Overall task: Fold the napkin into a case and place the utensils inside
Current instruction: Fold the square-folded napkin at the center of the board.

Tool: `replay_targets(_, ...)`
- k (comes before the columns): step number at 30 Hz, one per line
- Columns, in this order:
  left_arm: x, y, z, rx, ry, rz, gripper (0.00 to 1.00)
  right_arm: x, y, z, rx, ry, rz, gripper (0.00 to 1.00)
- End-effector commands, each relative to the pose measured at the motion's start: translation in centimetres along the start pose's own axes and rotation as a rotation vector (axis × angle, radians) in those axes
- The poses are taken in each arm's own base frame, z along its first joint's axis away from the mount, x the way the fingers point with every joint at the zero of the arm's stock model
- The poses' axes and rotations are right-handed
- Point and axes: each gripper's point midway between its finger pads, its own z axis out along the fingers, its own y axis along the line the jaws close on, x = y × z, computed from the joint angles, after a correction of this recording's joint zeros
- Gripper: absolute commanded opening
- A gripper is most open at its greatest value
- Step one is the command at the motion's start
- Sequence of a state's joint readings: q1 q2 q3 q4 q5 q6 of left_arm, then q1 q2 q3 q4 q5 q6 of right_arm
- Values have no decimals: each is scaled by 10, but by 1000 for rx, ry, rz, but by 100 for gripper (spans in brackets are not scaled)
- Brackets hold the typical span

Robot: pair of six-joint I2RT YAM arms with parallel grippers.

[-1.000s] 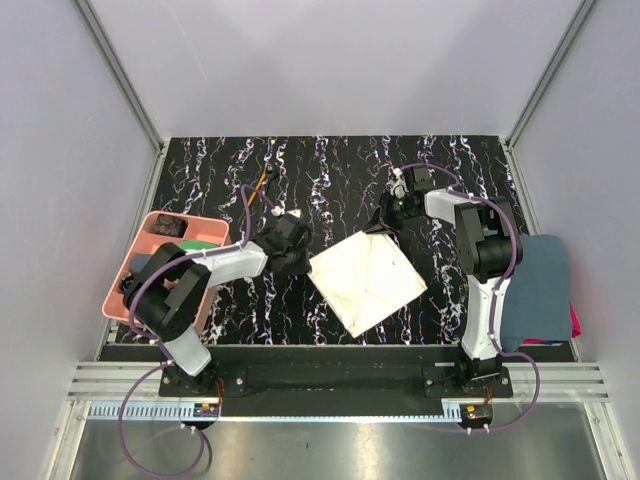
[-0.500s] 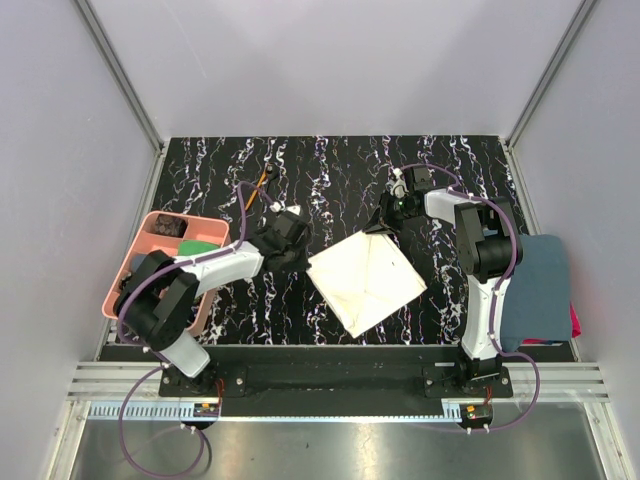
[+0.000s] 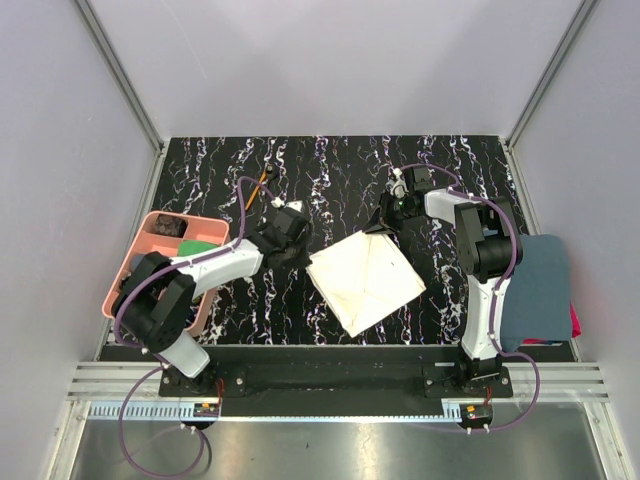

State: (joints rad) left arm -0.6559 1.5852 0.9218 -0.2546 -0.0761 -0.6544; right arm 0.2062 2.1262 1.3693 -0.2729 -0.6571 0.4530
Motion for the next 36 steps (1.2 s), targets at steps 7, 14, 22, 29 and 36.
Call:
replay_targets(7, -15, -10, 5, 35, -39, 14, 20, -3, 7, -1, -40, -11, -15, 24)
replay_targets(14, -11, -9, 12, 33, -26, 20, 5, -2, 7, -2, -40, -11, -15, 23)
replay_targets(22, -19, 6, 7, -25, -71, 28, 0, -1, 9, -5, -44, -15, -15, 23)
replay_targets(29, -19, 13, 6, -37, -71, 18, 0, -5, 14, -7, -50, -26, -19, 24)
replay_targets(36, -17, 22, 14, -63, -62, 9, 0, -8, 23, -12, -71, -35, -24, 24)
